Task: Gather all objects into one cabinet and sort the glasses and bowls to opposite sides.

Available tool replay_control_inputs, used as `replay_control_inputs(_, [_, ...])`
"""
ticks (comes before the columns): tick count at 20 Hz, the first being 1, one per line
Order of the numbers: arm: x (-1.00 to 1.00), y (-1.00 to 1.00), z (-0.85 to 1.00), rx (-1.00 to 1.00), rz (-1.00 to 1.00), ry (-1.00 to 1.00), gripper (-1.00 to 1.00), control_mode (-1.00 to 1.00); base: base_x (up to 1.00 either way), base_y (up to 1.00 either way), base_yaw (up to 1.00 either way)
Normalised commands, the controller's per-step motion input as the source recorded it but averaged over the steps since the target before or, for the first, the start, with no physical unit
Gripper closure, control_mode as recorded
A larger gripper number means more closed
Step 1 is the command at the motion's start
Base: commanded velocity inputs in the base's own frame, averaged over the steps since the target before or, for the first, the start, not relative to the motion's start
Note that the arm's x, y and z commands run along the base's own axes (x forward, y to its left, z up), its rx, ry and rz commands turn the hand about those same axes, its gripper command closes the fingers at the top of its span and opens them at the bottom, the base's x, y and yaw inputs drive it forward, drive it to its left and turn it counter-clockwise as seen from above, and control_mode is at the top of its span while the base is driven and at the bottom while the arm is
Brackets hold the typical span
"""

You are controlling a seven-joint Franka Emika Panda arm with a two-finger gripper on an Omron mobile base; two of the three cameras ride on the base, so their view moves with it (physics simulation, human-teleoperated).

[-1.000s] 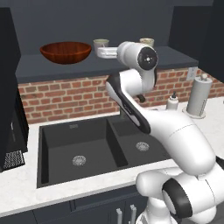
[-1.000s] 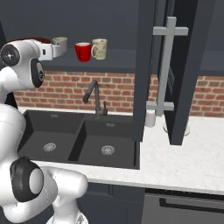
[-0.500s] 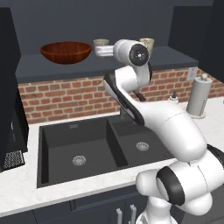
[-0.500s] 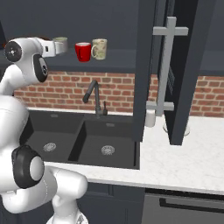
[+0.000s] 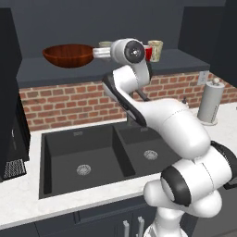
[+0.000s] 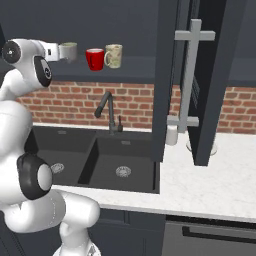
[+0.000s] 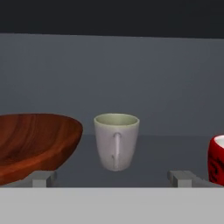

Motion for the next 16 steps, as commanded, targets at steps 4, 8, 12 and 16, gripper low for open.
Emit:
replay_control_inputs(4, [0.01, -0.25, 0.00, 0.00, 0.00, 0.00, -1.00, -1.00, 0.00, 0.00, 0.00])
replay_control_inputs(8, [0.00, -0.11, 0.00, 0.00, 0.00, 0.00, -1.00, -1.00, 0.00, 0.00, 0.00])
replay_control_inputs(12, [0.19, 0.00, 0.00, 0.00, 0.00, 0.01, -1.00, -1.00, 0.00, 0.00, 0.00])
replay_control_inputs(16, [0.40, 0.00, 0.00, 0.00, 0.00, 0.00, -1.00, -1.00, 0.00, 0.00, 0.00])
